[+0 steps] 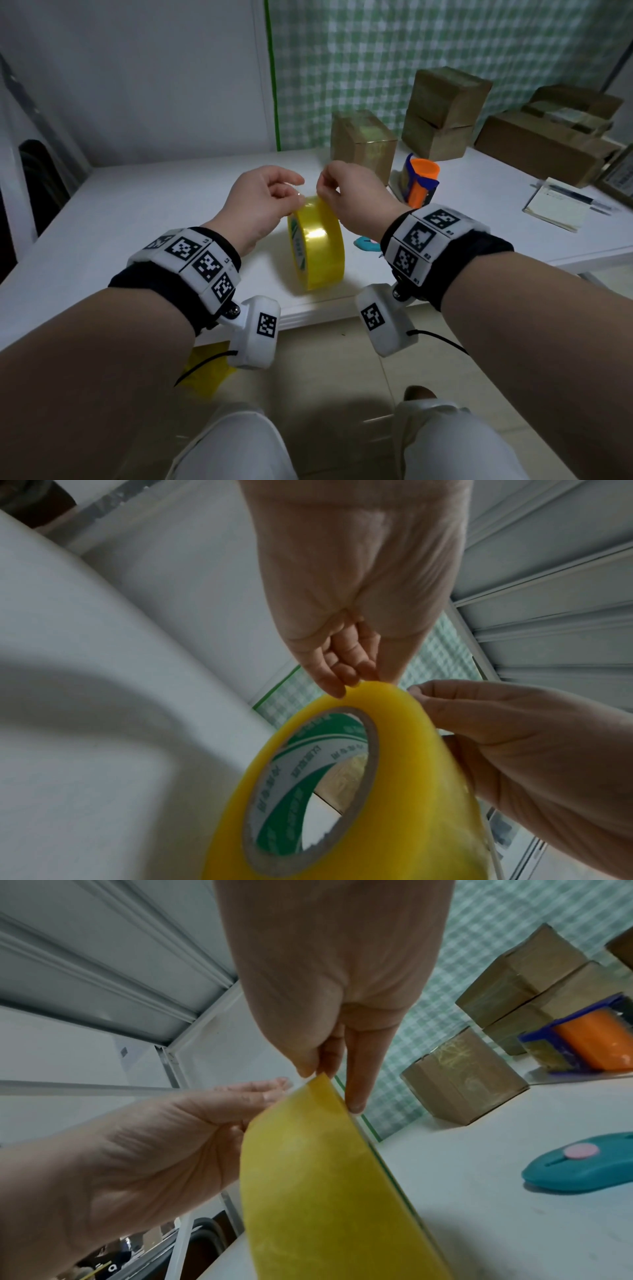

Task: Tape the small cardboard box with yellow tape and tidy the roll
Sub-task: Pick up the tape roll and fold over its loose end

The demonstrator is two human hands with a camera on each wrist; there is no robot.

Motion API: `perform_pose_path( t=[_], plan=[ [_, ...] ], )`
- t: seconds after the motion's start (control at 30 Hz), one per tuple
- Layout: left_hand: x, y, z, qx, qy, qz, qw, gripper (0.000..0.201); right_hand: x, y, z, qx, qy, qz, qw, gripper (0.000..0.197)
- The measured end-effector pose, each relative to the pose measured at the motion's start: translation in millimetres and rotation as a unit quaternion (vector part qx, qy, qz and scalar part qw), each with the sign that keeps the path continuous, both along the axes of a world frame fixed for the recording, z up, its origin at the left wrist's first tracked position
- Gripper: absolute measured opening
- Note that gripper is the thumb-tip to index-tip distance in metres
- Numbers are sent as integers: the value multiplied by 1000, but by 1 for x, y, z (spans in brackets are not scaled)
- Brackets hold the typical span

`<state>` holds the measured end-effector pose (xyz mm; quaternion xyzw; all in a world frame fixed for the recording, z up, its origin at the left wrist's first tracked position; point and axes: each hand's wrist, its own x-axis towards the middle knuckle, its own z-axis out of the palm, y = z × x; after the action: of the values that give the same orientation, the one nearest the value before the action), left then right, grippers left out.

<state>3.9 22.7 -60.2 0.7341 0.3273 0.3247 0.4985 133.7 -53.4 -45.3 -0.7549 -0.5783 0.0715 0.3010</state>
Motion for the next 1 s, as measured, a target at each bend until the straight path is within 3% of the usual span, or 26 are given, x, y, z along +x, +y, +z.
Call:
perform_pose_path(
  t=[0.13,0.23,0.33,0.63,0.9,1.0],
  plan=[
    [3,-3,-1,10,-9,36,999,28,0,-2,-1,3,53,0,999,18],
    [5,-5,0,23,-10,40,999,31,2,-3,0,0,113,-2,994,2],
    [5,-5,1,38,-7,31,999,34,4,-4,5,-12,190,-12,982,18],
    [1,-1,-2,18,-10,19,1000,23,5,-2,5,-33,196,-8,980,32],
    [1,0,-1,12,-1,29,1000,21,4,-1,10,-71,208,2,976,27],
    [2,-1,0,-14,-5,27,1000,12,6,-1,12,-92,225,6,970,20]
  ],
)
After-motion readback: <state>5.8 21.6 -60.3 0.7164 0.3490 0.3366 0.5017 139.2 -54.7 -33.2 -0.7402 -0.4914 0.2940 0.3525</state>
